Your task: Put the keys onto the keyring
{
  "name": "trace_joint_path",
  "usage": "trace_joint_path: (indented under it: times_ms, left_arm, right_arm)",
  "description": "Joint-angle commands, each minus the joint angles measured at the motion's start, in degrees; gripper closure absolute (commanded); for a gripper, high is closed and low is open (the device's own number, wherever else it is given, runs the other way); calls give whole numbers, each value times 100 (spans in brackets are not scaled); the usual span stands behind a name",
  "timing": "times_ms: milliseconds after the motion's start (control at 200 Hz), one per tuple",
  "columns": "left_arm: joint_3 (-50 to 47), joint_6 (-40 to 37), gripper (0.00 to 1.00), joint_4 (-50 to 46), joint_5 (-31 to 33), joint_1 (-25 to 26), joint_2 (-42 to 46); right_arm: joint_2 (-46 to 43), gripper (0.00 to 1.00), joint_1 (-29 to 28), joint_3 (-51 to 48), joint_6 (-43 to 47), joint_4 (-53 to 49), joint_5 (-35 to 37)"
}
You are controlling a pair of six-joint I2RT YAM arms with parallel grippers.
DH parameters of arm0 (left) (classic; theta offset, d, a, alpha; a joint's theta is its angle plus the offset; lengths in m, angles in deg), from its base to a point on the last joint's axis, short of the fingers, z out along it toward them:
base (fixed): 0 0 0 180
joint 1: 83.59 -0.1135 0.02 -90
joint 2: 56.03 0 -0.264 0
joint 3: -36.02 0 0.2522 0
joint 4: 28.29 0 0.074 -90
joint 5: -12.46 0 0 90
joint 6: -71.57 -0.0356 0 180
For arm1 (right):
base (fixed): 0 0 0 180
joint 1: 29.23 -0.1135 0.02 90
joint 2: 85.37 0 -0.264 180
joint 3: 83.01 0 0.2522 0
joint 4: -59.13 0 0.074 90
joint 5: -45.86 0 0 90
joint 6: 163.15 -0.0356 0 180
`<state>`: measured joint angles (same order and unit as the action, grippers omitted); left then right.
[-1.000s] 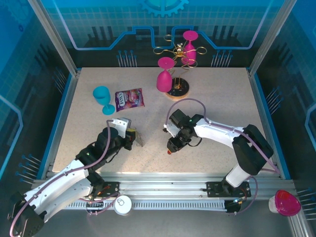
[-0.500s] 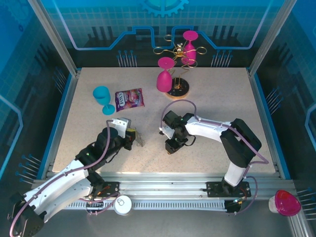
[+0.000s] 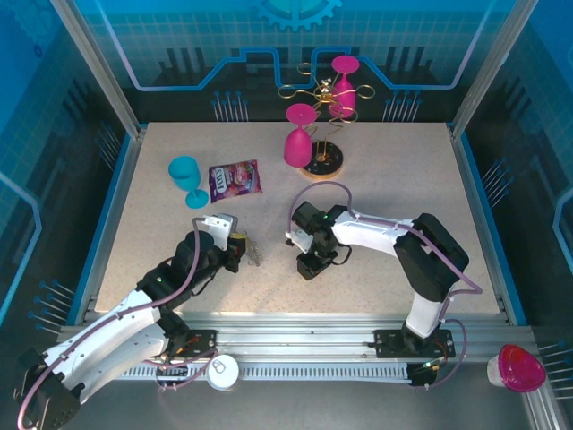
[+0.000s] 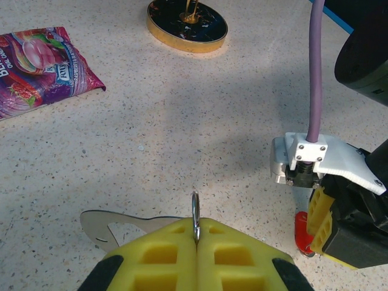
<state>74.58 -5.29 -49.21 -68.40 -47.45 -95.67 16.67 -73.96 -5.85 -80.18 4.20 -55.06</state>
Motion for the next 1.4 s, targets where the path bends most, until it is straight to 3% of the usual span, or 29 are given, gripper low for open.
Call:
trace_joint_path:
  times_ms: [0,620,961,1091,1226,1396]
  left_arm:
    - [-3,-115,100,140,-68,15,59]
    - [-8,-125,100,135,-79,20,61]
    - [3,-122,100,133,-82,14,57]
    - [6,-127,100,131,-77,14,62]
    - [7,-138,100,127,-80,21,72]
    - [86,-194,100,3,-86,25,113]
  right_arm:
    - [151,76,-96,147,-1,-205,-73]
    - [265,86,-155,199,52,-273,-82]
    - [322,83,-172,226,69,-313,-69]
    - [310,87,-177,243,57,-327,-72]
    - [191,100,-176,252,56,-332,-60]
    - [-298,100,-176,155,192,-333,-95]
